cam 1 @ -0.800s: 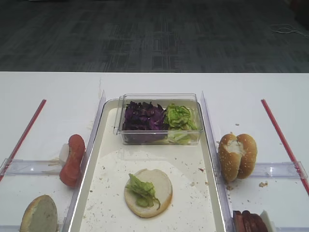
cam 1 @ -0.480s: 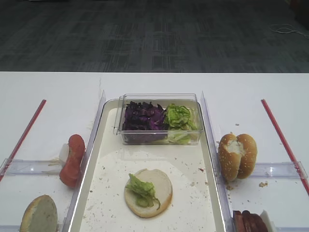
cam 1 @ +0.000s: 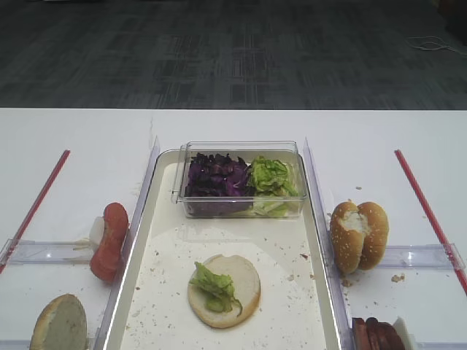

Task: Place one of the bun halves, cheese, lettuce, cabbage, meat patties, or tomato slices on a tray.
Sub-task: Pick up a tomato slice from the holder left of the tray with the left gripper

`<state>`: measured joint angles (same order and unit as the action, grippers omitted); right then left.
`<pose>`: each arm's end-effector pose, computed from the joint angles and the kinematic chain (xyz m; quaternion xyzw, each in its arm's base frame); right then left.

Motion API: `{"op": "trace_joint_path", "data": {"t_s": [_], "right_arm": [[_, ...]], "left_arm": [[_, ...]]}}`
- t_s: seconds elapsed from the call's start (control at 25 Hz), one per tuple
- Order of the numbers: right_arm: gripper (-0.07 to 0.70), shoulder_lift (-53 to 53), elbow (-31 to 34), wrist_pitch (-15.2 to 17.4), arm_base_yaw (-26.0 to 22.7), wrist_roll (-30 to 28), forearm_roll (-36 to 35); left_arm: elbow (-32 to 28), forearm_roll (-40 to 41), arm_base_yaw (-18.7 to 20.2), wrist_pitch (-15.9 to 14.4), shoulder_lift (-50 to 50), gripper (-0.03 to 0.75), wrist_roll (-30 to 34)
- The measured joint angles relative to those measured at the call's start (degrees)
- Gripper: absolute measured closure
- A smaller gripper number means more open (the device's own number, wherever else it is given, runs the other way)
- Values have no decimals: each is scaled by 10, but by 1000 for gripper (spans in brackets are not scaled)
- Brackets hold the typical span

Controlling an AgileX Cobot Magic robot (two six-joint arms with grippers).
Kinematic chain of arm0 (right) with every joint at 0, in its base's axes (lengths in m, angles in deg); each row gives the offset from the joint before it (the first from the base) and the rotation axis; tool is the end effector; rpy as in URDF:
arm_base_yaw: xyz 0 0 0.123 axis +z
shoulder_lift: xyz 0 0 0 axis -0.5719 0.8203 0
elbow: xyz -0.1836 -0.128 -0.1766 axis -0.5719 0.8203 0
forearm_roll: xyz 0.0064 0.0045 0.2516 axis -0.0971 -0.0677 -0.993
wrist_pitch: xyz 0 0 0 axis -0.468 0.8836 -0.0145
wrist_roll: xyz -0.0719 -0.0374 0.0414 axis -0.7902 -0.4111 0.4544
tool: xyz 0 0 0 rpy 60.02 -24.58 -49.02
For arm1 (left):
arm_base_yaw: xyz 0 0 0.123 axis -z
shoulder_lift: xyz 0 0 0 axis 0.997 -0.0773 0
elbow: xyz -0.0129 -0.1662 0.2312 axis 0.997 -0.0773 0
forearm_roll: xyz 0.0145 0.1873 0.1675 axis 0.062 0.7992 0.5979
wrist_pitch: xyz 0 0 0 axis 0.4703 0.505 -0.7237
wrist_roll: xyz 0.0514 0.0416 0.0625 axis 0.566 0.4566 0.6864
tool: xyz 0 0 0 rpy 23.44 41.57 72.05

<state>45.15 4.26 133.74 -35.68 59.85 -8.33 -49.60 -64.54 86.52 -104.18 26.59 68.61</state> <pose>-0.0083 0.0020 0.2690 -0.0193 0.8668 -0.0062 0.4983 0.0384 -0.0006 0.2616 -0.0157 0.9525 -0.0101 0.3038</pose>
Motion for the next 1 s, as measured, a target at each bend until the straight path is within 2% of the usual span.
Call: {"op": "trace_joint_path", "data": {"t_s": [0.36,0.64,0.84,1.0], "right_arm": [[-58,0,0,0,0,0,0],[-58,0,0,0,0,0,0],[-59,0,0,0,0,0,0],[-58,0,0,0,0,0,0]], "left_arm": [[0,0,0,12,-244,165,-2],[1,0,0,20,-302,165,-2],[9,0,0,54,-344,165,-11],[47,0,0,89,-428,165,-13]]}}
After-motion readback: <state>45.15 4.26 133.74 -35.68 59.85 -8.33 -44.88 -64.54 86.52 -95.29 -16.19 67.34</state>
